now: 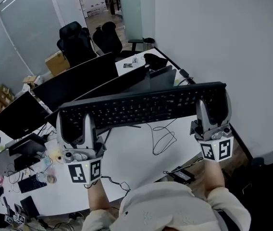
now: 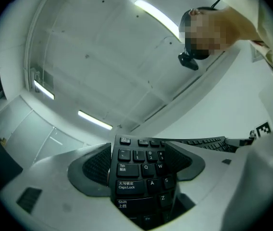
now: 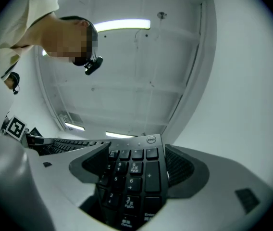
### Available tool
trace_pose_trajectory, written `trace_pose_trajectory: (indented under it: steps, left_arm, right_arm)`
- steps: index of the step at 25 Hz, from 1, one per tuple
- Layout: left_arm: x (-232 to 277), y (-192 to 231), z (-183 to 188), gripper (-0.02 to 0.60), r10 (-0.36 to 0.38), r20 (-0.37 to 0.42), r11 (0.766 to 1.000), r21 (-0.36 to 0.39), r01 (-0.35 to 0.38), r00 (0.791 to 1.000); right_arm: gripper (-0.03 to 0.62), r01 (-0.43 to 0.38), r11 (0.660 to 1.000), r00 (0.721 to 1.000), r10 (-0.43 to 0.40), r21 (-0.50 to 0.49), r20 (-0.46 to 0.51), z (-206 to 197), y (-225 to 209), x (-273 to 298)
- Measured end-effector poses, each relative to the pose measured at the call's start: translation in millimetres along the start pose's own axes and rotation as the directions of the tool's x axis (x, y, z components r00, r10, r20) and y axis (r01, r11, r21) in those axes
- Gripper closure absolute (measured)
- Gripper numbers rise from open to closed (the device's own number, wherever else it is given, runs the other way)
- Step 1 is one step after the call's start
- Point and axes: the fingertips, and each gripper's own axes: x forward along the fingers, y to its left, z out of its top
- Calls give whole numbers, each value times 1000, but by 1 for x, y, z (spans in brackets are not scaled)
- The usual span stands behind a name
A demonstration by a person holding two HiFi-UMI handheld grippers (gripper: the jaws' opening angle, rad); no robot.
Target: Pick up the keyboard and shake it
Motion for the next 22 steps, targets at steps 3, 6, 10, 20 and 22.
trace_pose_trajectory:
  steps: [3, 6, 10, 20, 22]
  left_arm:
    - [2, 8, -33, 250, 27, -154, 999, -26, -31, 988]
    - [2, 14, -63, 250, 40, -292, 997, -51, -57, 956]
    - [-1, 15, -87, 250, 41, -372, 995, -67, -71, 927]
    - [-12, 19, -125, 250, 44, -458, 992, -89, -94, 888]
    - [-14, 18, -136, 250, 43, -479, 991, -92, -99, 877]
  right_arm:
    - [240, 24, 999, 988, -18, 38, -152, -35, -3, 3]
    - [240, 54, 996, 957, -33, 65, -288, -65, -5, 1]
    - [240, 72, 994, 925, -37, 77, -379, -88, -7, -3]
    - [240, 91, 992, 876, -39, 86, -480, -121, -9, -12]
    - [240, 98, 991, 862, -40, 89, -505, -131, -11, -16]
